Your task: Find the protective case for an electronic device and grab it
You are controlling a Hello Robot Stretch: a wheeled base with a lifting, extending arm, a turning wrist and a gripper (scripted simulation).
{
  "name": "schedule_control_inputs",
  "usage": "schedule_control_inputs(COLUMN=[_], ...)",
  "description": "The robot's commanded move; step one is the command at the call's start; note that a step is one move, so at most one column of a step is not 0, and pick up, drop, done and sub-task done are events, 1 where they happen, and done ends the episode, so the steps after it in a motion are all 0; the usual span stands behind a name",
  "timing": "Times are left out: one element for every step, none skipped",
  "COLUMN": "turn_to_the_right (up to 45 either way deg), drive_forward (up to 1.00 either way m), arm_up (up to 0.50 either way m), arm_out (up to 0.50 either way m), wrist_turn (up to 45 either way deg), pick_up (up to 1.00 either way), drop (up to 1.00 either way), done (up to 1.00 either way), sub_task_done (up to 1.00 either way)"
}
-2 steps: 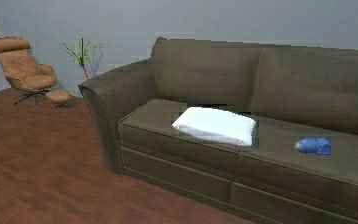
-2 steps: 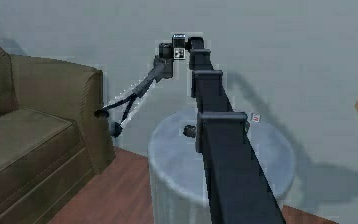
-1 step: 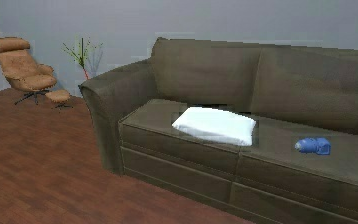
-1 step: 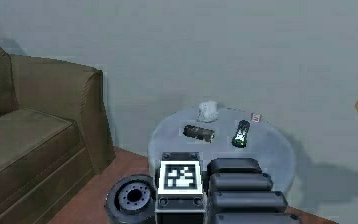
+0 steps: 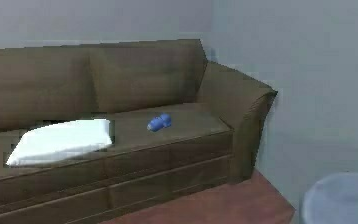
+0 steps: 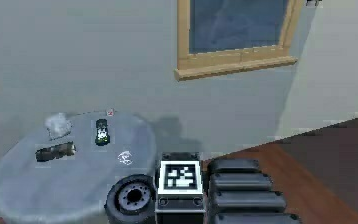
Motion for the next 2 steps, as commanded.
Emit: schedule_control_inputs(turn_to_the_right=[45.0, 15.0], drive_forward=[0.0, 0.0], arm_up=[0.0, 0.0], arm_out=[0.0, 0.0], wrist_turn=[0.0, 0.0], pick_up=[0.0, 0.0], drop=[0.0, 0.0], done=[0.0, 0.0], sub_task_done=[0.0, 0.0])
